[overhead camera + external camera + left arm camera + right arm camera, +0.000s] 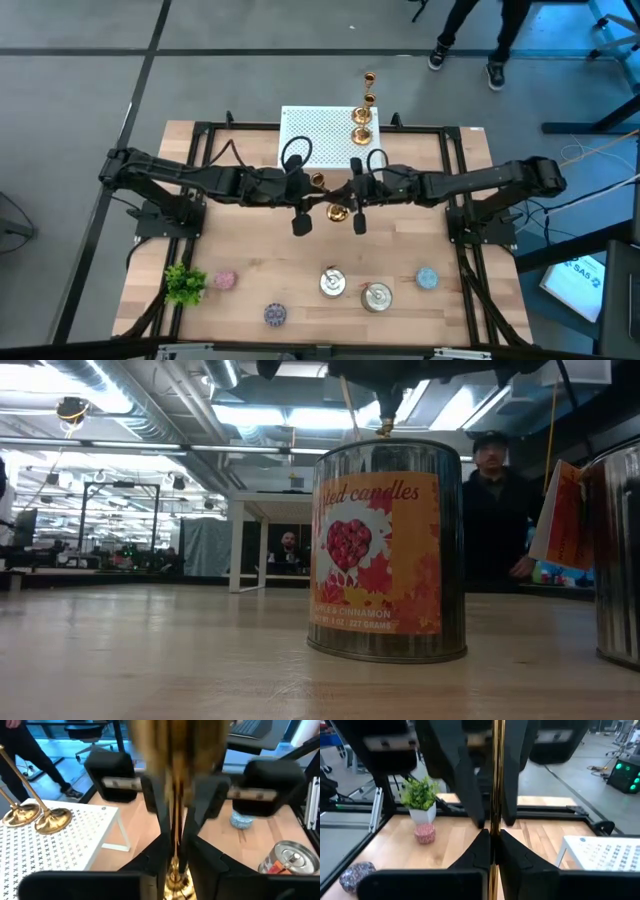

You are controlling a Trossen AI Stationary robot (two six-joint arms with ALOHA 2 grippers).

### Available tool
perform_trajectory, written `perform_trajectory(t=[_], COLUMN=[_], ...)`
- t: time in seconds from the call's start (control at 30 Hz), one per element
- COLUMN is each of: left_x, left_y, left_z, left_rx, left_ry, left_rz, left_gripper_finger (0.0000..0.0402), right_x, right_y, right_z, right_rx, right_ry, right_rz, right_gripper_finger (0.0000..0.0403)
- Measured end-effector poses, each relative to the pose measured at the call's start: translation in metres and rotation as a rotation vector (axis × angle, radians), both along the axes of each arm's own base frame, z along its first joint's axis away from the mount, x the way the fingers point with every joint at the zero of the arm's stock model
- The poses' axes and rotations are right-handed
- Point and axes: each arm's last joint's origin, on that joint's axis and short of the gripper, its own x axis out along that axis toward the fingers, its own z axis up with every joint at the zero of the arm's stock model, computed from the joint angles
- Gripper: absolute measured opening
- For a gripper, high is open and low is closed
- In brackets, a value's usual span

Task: Pick & Place candle stick holders
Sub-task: Put the gold candle holder on the shelf and align it with the other gold candle holders

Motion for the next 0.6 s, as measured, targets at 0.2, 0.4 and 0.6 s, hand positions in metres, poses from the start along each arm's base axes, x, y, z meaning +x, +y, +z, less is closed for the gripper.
perform_trajectory(t=[0.2, 0.4, 0.6], left_x=[-0.006, -0.031, -0.061], left_y=[0.001, 0.004, 0.013], left_z=[0.006, 0.021, -0.006], left_rx=[0.108, 0.193, 0.159], left_ry=[0.007, -0.047, -0.141], left_rz=[-0.035, -0.068, -0.058], left_gripper_finger=[0.0093, 0.0085, 0.006], right_x=[-0.018, -0.036, -0.051], right_y=[-0.012, -0.025, -0.035], right_z=[0.018, 0.03, 0.044], right_rx=[0.007, 0.006, -0.035], right_ry=[-0.008, 0.001, -0.039], right_rz=[-0.055, -0.173, -0.293], right_gripper_finger=[0.0015, 0.0015, 0.0015])
